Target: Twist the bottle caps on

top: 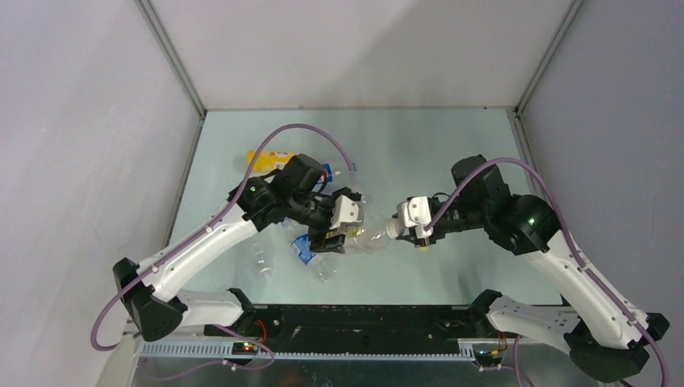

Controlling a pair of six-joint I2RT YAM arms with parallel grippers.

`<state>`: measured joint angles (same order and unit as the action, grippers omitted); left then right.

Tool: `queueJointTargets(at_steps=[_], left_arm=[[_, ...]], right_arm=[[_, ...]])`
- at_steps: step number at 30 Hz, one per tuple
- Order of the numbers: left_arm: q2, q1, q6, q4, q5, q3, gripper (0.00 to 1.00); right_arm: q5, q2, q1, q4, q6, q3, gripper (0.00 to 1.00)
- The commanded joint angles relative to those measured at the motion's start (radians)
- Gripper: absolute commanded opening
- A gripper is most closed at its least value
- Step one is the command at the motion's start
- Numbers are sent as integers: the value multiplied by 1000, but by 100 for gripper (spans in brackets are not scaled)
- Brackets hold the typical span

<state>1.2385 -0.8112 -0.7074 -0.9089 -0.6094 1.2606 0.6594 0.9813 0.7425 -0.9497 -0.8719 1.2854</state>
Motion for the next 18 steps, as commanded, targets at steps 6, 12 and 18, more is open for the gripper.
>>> queueJointTargets(at_steps=[6, 12, 18], left_arm=[[-180, -73, 64, 419, 272, -168, 0], [-285, -119, 83, 618, 425, -305, 0], [-281, -118, 151, 711, 447, -377, 0]], right_arm=[[64, 85, 13, 53, 389, 6, 0], [-5, 99, 10, 95, 613, 8, 0], [-109, 49, 11, 175, 739, 7, 36]])
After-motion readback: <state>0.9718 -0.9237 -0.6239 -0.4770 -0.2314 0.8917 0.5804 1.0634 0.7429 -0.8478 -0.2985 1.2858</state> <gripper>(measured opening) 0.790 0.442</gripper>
